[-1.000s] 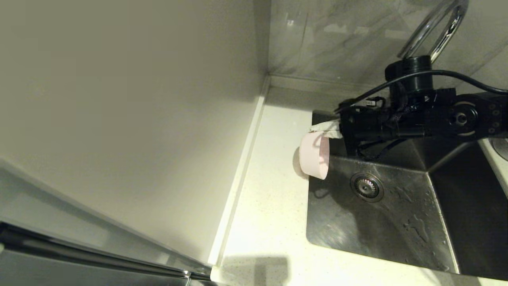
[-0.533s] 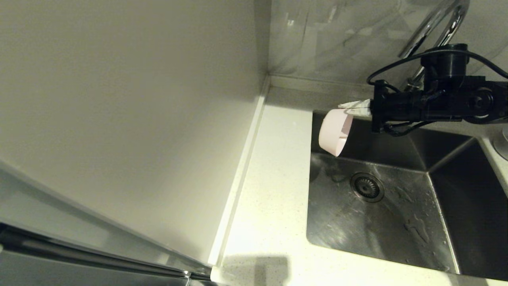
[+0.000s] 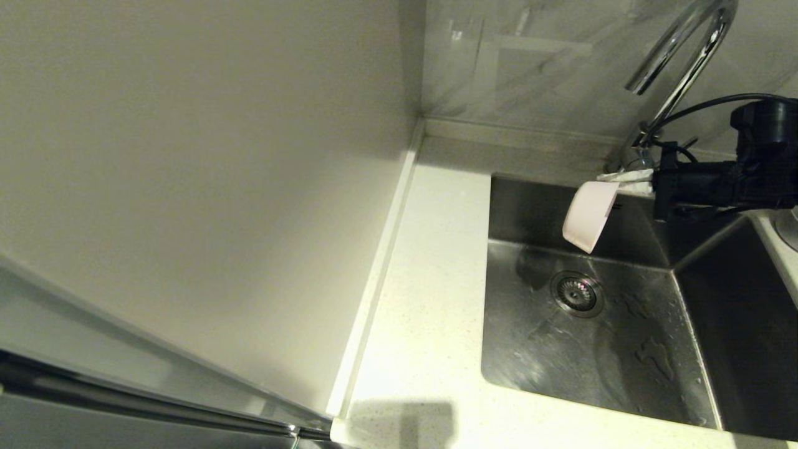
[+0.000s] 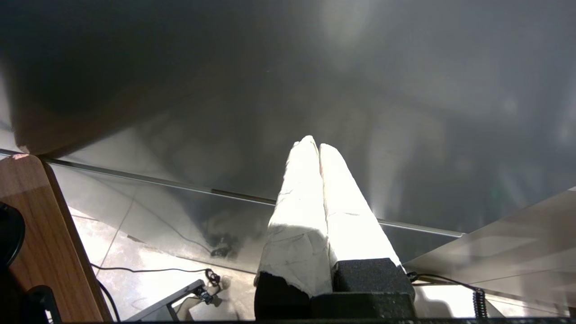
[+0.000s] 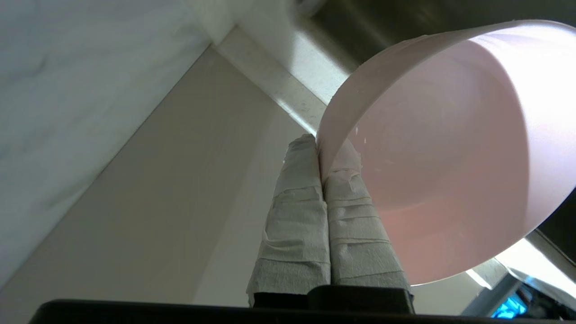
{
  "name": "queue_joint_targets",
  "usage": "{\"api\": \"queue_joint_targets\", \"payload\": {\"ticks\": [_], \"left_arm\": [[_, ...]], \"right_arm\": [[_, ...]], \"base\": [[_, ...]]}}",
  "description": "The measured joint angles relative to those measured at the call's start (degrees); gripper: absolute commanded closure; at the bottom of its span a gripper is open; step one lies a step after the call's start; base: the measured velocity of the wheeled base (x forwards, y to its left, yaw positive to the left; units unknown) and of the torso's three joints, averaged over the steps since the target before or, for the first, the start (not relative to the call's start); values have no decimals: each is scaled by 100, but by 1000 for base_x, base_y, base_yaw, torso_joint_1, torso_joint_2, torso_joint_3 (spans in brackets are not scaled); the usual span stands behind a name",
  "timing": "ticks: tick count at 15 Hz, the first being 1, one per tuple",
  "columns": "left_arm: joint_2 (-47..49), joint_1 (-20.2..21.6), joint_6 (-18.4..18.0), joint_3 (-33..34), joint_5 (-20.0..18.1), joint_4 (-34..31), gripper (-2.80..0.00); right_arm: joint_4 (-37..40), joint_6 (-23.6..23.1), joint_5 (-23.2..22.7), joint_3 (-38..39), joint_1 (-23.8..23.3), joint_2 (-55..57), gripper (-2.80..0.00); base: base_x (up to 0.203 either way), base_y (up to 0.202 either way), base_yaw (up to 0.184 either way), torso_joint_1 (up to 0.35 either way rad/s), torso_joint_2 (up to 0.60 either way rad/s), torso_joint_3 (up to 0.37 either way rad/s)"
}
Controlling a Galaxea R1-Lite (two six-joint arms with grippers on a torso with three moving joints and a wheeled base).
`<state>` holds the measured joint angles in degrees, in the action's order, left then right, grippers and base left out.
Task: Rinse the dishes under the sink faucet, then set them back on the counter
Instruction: Put a bowl back to the table from the sink
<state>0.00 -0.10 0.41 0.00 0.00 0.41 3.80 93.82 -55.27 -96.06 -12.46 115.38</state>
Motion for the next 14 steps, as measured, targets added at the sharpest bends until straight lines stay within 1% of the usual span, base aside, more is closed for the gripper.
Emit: {"api": "queue_joint_targets", "payload": {"ticks": [2,4,5,6,7,8,9,10,11,13,14], "left_arm": [[0,0,0,0,-2,0,0],[0,0,-3,0,-2,0,0],[0,0,2,0,0,-1,0],[0,0,-1,0,-2,0,0],[0,0,0,0,0,0,0],[0,0,-1,0,0,2,0],[0,0,2,0,0,0,0],[0,0,0,0,0,0,0],[0,0,-1,0,0,-1,0],[0,0,-1,0,-1,0,0],[0,0,-1,0,-1,-1,0]], "right_arm": [[-54,-52,-312,-105,-187,-34,0],[13,-319,-373,-77,-374,-76,0],[85,-593,-397,13,-481,-108,0],[162,-969,-405,96,-589,-156,0],[289,-1510,-413,183,-708,-213,0],[431,-2169,-397,258,-828,-274,0],[626,-2961,-341,316,-964,-337,0],[857,-3862,-214,356,-1105,-402,0],[1076,-4794,5,389,-1239,-467,0],[1392,-6849,648,439,-1543,-627,0],[1476,-7802,917,447,-1740,-733,0]], "base": [[0,0,0,0,0,0],[0,0,0,0,0,0],[0,0,0,0,0,0],[0,0,0,0,0,0],[0,0,0,0,0,0],[0,0,0,0,0,0],[0,0,0,0,0,0],[0,0,0,0,0,0],[0,0,0,0,0,0],[0,0,0,0,0,0],[0,0,0,0,0,0]]}}
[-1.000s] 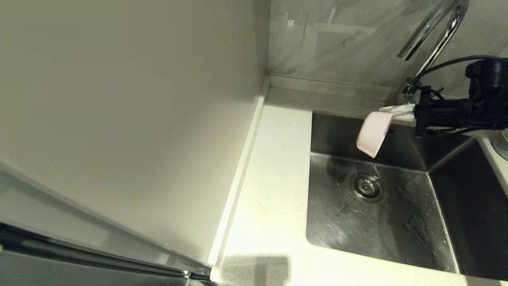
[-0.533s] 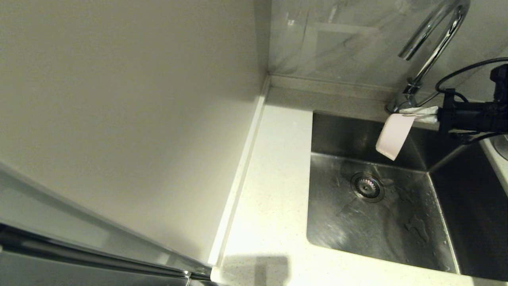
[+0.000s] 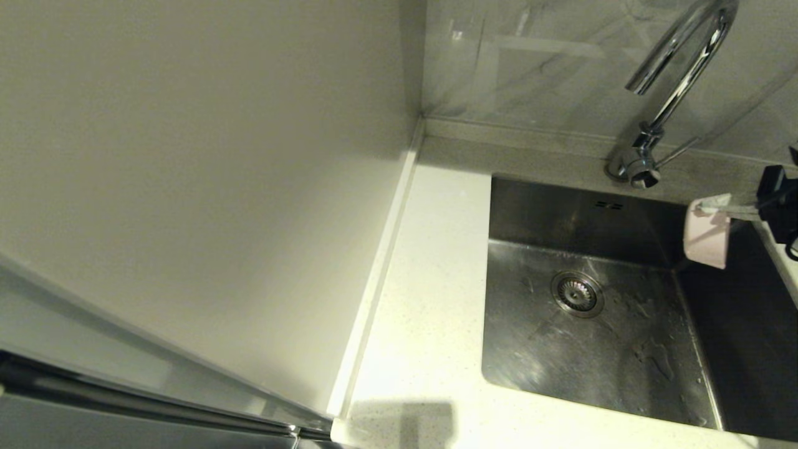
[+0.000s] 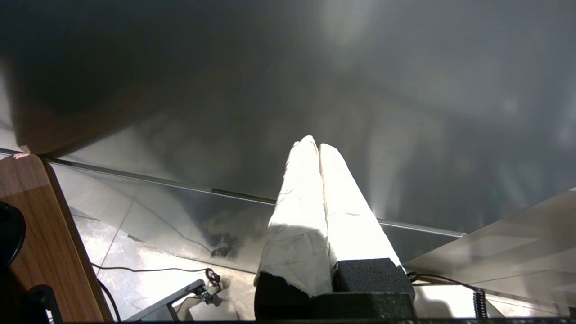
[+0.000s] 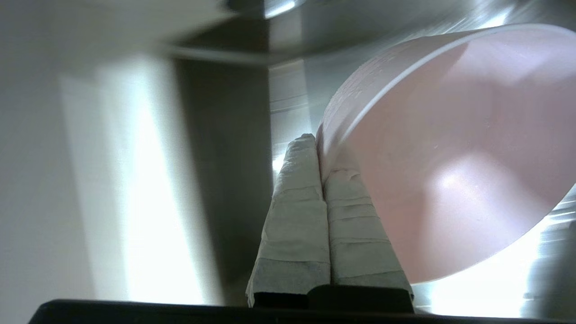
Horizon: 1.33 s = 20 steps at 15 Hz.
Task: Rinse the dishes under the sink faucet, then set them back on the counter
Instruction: Put a bowl back to the table from the sink
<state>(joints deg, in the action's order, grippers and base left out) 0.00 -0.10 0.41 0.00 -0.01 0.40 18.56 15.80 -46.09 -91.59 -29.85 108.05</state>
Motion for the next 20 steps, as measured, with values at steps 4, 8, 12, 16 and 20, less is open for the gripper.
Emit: {"api": "queue_joint_targets", "payload": {"ticks": [4,8,12,16,20], "left_arm": [[0,0,1,0,1,0,0],[0,0,2,0,1,3,0],[0,0,2,0,0,1,0],[0,0,1,0,-2,1,0],[0,0,0,0,-2,1,0]], "right_arm": [[76,-3405,317,83,-701,-577,0],[-44,-5788,751,386,-1470,-1181,0],[-717,-6304,1661,1170,-2029,-1555,0],[-691,-7142,1673,2133,-2970,-2112,0],[609,-7499,1807,2544,-3527,-2910,0]], "base": [[0,0,0,0,0,0],[0,0,0,0,0,0],[0,0,0,0,0,0],[0,0,0,0,0,0],[0,0,0,0,0,0]]}}
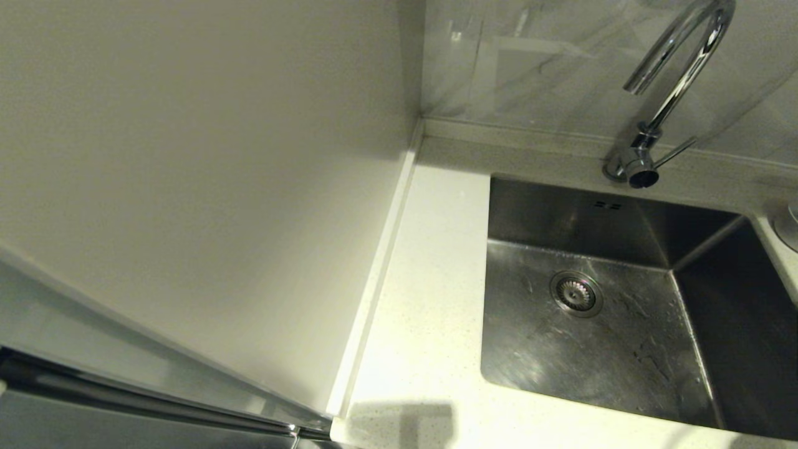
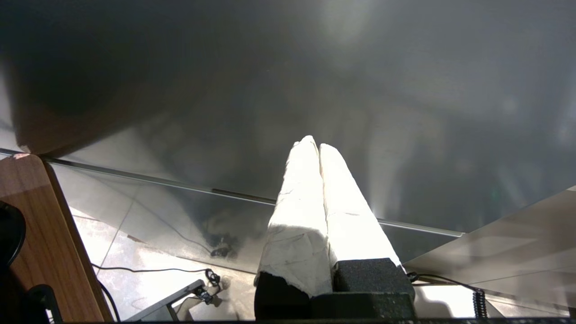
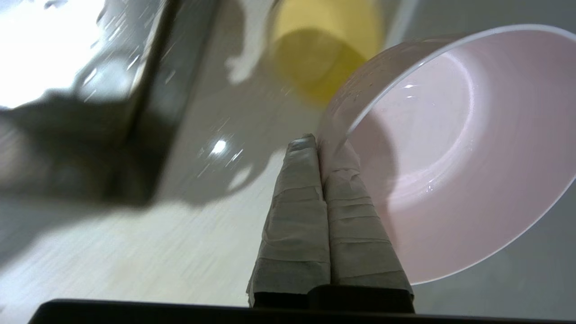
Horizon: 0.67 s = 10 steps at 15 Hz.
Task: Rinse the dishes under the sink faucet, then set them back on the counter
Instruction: Put a bowl back to the table from the sink
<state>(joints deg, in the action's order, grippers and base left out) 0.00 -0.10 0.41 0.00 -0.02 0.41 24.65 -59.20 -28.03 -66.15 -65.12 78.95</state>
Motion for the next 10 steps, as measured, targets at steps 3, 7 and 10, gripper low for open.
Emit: {"api": "queue_joint_targets", "payload": {"ticks": [3,7,10], "left_arm": [[0,0,2,0,1,0,0],[0,0,1,0,2,0,0],[0,0,1,0,2,0,0]], "right_arm": [[1663,-87,477,57,-151,-507,0],[3493,-94,1204,99,-175,-787,0],[3590,-96,1406,110,-175,-602,0]], "base": [[0,0,0,0,0,0],[0,0,0,0,0,0],[0,0,0,0,0,0]]}}
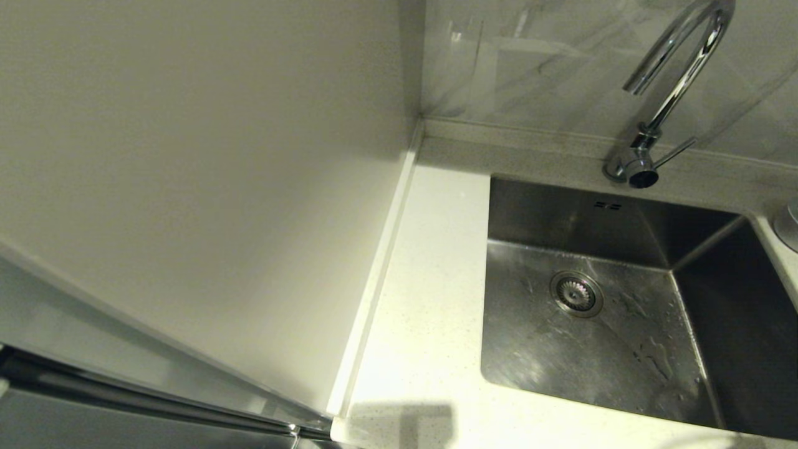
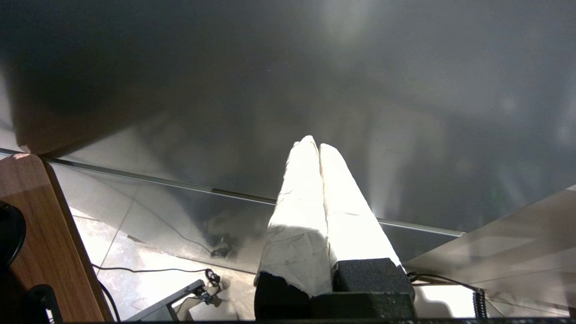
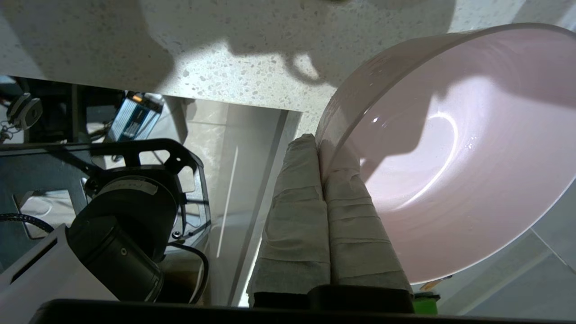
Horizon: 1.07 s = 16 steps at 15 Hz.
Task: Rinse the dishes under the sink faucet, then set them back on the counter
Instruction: Put a bowl back to the table from the sink
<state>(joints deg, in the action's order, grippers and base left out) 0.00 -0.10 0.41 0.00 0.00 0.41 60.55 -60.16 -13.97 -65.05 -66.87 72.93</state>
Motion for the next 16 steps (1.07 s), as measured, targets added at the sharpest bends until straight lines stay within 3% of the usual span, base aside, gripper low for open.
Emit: {"api": "queue_joint_targets", "payload": {"ticks": [7,16], "left_arm": [[0,0,0,0,0,0,0],[0,0,4,0,-1,0,0]], "right_arm": [[-857,20,20,62,139,966,0],[-1068,29,-27,99,441,1939,0]], "base": [[0,0,0,0,0,0],[0,0,0,0,0,0]]}}
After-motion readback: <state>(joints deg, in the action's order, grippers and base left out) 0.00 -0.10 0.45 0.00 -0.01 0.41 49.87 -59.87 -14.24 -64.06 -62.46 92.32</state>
